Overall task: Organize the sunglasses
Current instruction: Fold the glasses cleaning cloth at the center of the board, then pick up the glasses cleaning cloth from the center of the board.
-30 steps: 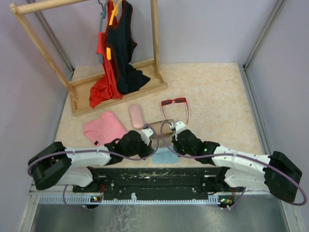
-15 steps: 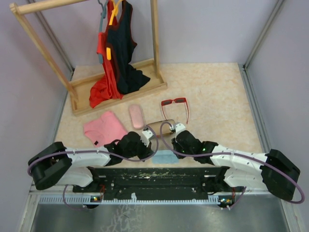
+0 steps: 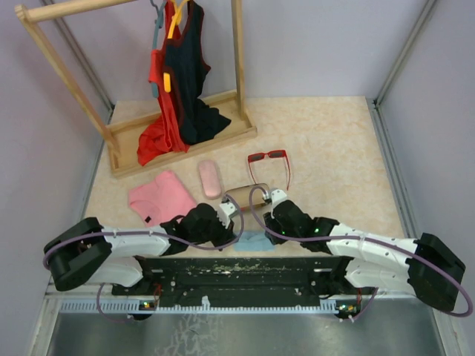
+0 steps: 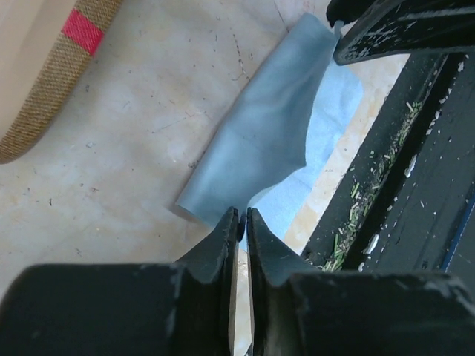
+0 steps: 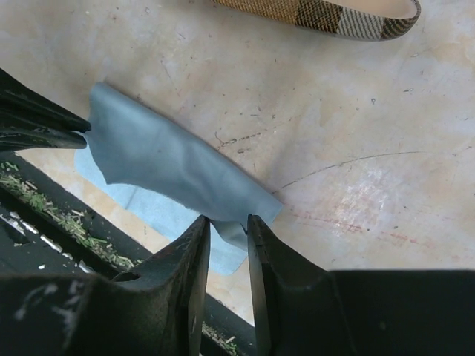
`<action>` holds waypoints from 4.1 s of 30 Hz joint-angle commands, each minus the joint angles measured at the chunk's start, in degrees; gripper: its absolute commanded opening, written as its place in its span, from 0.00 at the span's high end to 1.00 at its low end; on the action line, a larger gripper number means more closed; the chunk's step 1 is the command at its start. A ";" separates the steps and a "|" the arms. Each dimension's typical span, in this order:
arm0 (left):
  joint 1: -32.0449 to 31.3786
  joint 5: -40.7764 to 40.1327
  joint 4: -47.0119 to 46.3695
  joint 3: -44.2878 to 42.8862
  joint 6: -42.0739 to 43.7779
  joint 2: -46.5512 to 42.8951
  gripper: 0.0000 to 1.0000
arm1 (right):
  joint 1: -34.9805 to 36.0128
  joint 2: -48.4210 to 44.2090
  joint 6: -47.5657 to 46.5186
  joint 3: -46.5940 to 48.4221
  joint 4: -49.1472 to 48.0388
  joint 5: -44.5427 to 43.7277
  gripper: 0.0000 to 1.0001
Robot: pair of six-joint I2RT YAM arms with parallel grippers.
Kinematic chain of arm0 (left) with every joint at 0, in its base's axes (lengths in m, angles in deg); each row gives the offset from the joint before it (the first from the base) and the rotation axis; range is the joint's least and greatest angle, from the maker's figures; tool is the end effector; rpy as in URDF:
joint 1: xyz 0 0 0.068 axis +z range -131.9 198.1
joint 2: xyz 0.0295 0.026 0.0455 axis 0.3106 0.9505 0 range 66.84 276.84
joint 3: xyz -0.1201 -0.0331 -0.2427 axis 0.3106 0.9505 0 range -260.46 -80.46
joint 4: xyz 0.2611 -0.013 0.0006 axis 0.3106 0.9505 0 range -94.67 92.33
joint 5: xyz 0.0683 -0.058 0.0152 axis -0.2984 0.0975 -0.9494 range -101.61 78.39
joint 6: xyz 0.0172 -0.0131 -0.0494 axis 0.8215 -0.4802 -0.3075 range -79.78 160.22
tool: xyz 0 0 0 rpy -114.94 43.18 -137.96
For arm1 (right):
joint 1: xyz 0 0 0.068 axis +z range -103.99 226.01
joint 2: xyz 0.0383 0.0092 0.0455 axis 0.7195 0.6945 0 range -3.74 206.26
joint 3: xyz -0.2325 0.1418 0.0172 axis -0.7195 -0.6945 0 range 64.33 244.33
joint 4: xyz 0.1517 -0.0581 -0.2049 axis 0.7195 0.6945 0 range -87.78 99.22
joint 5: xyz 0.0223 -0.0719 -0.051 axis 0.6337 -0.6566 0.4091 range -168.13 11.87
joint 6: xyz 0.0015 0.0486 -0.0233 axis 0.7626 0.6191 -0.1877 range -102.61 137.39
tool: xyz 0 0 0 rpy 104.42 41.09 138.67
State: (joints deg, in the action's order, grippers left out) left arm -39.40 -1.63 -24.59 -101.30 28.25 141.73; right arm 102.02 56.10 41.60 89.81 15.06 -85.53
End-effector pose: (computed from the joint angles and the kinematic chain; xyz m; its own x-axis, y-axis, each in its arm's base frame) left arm 0.1204 -0.2005 0.1441 -0.4831 0.3784 -0.7896 0.8255 0.4974 -0.2667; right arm 0.1143 0.1613 0.1728 -0.6914 -0.2977 -0.6583 -0.5370 0.8213 0.1925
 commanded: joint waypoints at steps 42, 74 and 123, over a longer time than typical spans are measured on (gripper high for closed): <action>-1.06 -20.58 11.16 -5.11 -26.46 -1.86 0.48 | -0.62 1.32 20.56 4.34 4.55 -13.08 0.52; -5.06 -22.81 9.12 -6.58 -32.08 4.94 0.53 | -1.69 7.36 24.04 2.96 -0.53 -5.69 0.60; -6.39 -23.38 8.77 -5.93 -31.38 6.80 1.00 | -2.31 7.77 28.26 -1.24 -1.43 -7.20 0.79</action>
State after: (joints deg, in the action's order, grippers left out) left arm -45.47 -24.84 -17.05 -107.88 -3.79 148.57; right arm 99.86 63.20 69.14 89.61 14.58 -91.86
